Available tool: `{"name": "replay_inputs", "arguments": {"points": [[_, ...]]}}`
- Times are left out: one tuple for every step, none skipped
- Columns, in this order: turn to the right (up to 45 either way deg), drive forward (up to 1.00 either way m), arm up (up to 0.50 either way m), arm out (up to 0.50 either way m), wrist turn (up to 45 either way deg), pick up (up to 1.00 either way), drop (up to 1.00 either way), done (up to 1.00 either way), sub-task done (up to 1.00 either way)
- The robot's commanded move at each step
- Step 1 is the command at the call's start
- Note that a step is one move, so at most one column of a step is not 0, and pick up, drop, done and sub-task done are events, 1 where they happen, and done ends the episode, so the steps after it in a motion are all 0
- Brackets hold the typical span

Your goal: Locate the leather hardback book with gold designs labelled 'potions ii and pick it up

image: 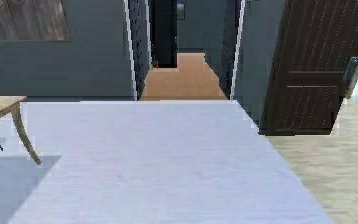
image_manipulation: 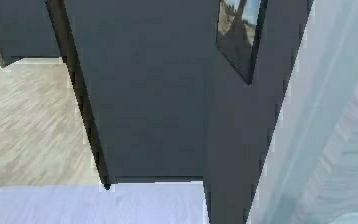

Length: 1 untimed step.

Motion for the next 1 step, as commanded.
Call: {"name": "replay_inputs", "arguments": {"points": [[33.0, 0.0, 0.0, 0.0, 0.0, 0.0, 0.0, 0.0, 0.0]]}}
